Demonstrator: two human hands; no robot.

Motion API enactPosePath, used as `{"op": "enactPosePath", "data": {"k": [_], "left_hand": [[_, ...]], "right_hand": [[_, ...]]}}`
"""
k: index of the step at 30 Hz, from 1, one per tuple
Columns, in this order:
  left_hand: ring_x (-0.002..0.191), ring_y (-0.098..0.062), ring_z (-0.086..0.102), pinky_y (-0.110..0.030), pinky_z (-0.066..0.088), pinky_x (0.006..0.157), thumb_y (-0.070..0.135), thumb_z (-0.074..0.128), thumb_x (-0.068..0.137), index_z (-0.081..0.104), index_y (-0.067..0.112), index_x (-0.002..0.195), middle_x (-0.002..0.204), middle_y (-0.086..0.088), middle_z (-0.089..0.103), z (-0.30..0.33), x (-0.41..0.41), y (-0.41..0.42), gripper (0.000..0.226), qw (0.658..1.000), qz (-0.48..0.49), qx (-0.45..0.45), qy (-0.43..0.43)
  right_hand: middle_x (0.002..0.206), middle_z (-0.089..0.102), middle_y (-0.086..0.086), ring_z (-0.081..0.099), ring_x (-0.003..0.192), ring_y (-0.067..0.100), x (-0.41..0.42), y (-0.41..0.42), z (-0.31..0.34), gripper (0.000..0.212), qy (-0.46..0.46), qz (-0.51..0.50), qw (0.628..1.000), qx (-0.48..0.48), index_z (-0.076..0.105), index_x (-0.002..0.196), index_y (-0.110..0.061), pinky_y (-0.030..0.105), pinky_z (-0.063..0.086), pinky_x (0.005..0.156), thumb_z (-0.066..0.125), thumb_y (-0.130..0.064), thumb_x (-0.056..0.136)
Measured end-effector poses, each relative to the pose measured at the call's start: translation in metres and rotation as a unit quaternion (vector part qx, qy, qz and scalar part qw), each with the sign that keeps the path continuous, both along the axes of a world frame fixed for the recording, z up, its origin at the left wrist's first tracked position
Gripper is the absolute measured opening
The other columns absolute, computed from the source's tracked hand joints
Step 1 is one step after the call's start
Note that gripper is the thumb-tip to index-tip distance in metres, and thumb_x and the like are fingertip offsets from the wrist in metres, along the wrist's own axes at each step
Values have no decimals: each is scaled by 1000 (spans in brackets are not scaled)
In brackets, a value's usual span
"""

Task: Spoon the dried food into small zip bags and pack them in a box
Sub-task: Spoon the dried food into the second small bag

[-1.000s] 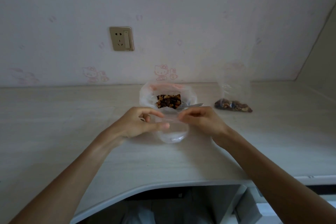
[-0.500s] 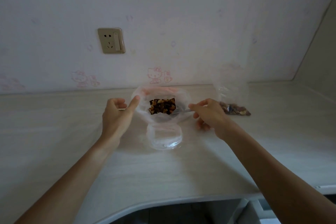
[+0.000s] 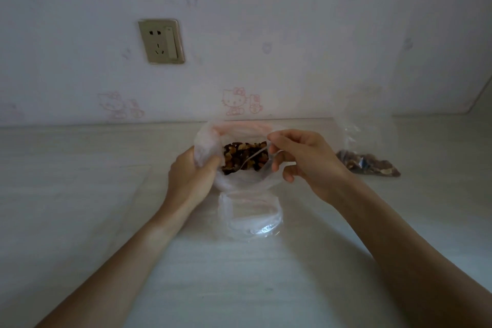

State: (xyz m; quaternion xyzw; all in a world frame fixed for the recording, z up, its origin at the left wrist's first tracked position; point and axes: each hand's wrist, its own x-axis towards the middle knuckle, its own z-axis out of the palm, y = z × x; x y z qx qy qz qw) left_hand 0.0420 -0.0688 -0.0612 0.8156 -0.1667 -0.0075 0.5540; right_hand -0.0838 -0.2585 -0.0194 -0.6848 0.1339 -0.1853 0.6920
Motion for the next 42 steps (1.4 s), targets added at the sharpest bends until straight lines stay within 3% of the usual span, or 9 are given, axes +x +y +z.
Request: {"op": "enactPosePath", "data": {"k": [4,10,14,17,22,28,34,39,42], "left_hand": [[64,-11,66,-33,46,62,34,61,72,70,15,77,69,0,72,-2,3,2,22,1000,-23,-18,-5],[81,-19,73,-35,52,72,22,64,85,74,21,87,82,1,77,-1,0,6,11,997,-42,-55,-30],[77,-11,71,-34,52,71,29,58,80,74,24,88,82,6,77,1,-4,7,18,995,-53,-76,-26],[90,-15,73,-38,54,82,41,59,83,74,25,96,92,3,78,2,-4,7,26,992,-83,-96,-11],[105,-4,72,-15,50,84,35,54,91,74,29,114,108,12,79,7,-7,5,31,983,-124,-135,1],[106,-10,73,-18,54,86,16,52,104,73,24,120,110,6,79,7,-5,8,27,977,-140,-159,9],[92,-12,74,-27,55,78,46,64,86,72,26,106,99,3,78,5,-7,9,30,987,-90,-136,16],[100,6,68,-16,51,80,75,78,68,61,37,116,110,21,72,7,-12,20,64,990,-70,-117,39],[84,9,64,-16,48,77,84,76,60,58,31,100,96,19,68,11,-19,28,68,994,21,-102,12]], "right_hand": [[84,70,8,65,59,22,-1,11,-2,18,-20,31,999,-13,70,106,1,27,44,39,60,-13,103],[81,76,13,69,54,25,-5,10,-3,20,17,-25,999,-12,68,106,4,29,48,37,52,-9,107],[71,75,14,71,51,28,-8,3,-1,18,39,-77,996,27,64,102,7,30,51,39,51,-4,106],[76,77,18,75,60,31,-7,7,-2,21,45,-73,995,49,66,101,10,29,56,46,54,-7,106],[81,77,20,78,69,32,2,24,-6,21,17,-73,995,63,68,106,10,29,59,51,55,-7,105],[89,78,23,79,78,33,7,26,-5,21,34,-65,989,130,67,108,10,29,61,55,53,-6,106],[93,77,26,79,76,33,4,23,-1,25,42,-65,984,162,65,109,11,30,61,53,45,-4,108],[91,77,24,78,74,31,-1,17,6,27,44,-85,984,153,64,107,5,31,57,49,43,-10,109],[84,77,21,78,70,30,-5,11,9,26,34,-87,985,147,63,104,3,30,57,48,42,-11,110]]}}
